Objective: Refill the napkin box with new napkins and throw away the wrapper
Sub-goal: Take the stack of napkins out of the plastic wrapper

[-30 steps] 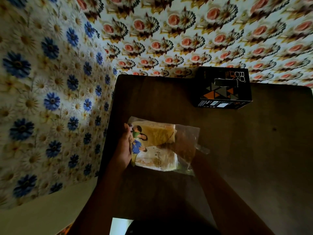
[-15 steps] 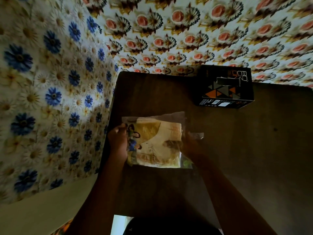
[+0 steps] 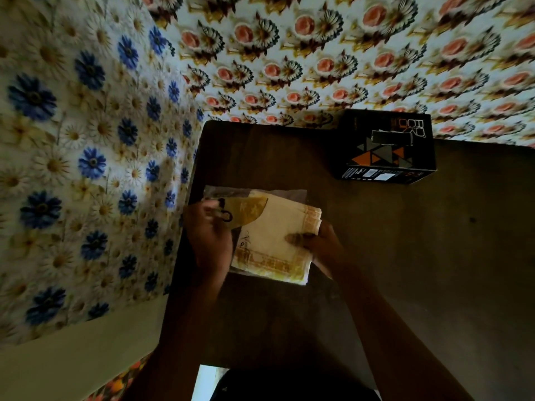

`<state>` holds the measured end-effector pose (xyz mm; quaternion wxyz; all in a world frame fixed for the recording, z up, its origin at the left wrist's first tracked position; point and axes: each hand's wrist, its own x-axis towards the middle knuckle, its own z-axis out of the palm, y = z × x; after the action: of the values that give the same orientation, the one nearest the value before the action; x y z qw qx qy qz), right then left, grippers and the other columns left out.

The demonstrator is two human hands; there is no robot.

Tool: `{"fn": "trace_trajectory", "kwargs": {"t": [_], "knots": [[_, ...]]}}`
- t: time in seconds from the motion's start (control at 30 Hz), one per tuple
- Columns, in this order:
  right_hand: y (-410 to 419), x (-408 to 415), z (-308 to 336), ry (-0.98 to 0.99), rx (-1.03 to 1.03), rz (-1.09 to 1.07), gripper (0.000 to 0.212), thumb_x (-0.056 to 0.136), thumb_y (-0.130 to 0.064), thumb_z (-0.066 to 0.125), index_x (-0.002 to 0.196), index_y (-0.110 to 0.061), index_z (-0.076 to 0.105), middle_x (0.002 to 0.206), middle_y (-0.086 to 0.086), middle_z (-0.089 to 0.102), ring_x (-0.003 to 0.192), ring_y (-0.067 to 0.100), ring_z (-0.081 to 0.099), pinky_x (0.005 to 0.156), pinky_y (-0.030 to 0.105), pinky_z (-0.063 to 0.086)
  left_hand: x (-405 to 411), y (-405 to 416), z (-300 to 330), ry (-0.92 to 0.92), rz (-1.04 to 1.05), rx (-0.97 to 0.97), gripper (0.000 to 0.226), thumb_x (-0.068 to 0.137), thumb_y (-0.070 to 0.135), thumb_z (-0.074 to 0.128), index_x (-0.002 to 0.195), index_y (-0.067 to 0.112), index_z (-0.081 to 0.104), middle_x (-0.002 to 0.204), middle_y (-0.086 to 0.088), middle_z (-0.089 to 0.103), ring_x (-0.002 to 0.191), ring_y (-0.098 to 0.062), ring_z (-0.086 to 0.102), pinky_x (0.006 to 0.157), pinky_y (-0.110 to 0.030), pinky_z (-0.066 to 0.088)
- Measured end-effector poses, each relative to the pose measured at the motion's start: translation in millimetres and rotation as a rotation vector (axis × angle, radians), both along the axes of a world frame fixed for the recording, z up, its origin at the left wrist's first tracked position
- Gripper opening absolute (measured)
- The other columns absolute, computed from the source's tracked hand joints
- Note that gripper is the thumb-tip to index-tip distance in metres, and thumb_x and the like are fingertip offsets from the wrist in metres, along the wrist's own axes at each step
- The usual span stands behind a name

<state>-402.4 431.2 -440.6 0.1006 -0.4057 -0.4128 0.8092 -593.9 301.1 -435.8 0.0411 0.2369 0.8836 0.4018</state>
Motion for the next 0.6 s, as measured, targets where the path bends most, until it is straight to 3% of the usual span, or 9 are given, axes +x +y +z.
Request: {"fn": "trace_trajectory", "kwargs": {"t": [0.07,0.17,0.27,0.37,0.47,0.6], "knots": [[1,0,0,-0.014,-0.018,-0.028,0.039,0.086,0.011,0.066,0.122,-0.001,0.062,0.115,0.018,0.072,0.108,0.034,0.071,0.087,0.052,0.060,19,-8,-7,-0.056,-0.229,-0.061,0.034,0.101,0.014,0.051,0.134,0.012,0.057,0.135,-0.007,0.059,0.120,-0.021,0.060,0.092,-0.030,0.052],[3,4,0,-0.067,0.011,-0.051,0.038,0.083,0.012,0.068,0.119,-0.001,0.064,0.111,0.017,0.074,0.107,0.036,0.071,0.086,0.053,0.060,20,-25,-44,-0.094,-0.351,-0.171,0.051,0.101,0.028,0.044,0.150,0.012,0.045,0.157,-0.011,0.045,0.143,-0.032,0.045,0.111,-0.047,0.044],[8,16,0,-0.109,0.035,-0.036,0.039,0.080,0.010,0.073,0.117,-0.001,0.065,0.110,0.019,0.074,0.105,0.037,0.072,0.086,0.058,0.059,9,-37,-71,0.048,-0.406,-0.338,0.053,0.096,0.017,0.051,0.149,0.010,0.049,0.159,-0.018,0.039,0.146,-0.040,0.039,0.108,-0.059,0.047],[15,36,5,-0.100,0.026,-0.030,0.037,0.080,0.011,0.071,0.114,-0.004,0.067,0.113,0.022,0.072,0.104,0.037,0.072,0.087,0.058,0.058,6,-36,-74,0.116,-0.430,-0.524,0.058,0.095,0.038,0.043,0.146,0.010,0.054,0.155,-0.024,0.044,0.140,-0.047,0.046,0.106,-0.059,0.049],[23,60,13,-0.071,0.018,-0.065,0.038,0.078,0.015,0.069,0.110,-0.006,0.069,0.108,0.019,0.075,0.103,0.037,0.072,0.084,0.055,0.060,6,-34,-73,0.158,-0.402,-0.563,0.063,0.093,0.049,0.046,0.146,0.016,0.054,0.154,-0.022,0.046,0.139,-0.045,0.047,0.107,-0.056,0.047],[32,94,25,-0.002,0.014,-0.130,0.044,0.076,0.021,0.065,0.106,-0.010,0.071,0.100,0.013,0.077,0.097,0.032,0.074,0.074,0.047,0.062,8,-27,-73,0.119,-0.364,-0.634,0.061,0.093,0.036,0.066,0.149,0.021,0.048,0.162,-0.016,0.036,0.148,-0.041,0.035,0.108,-0.061,0.041]]}}
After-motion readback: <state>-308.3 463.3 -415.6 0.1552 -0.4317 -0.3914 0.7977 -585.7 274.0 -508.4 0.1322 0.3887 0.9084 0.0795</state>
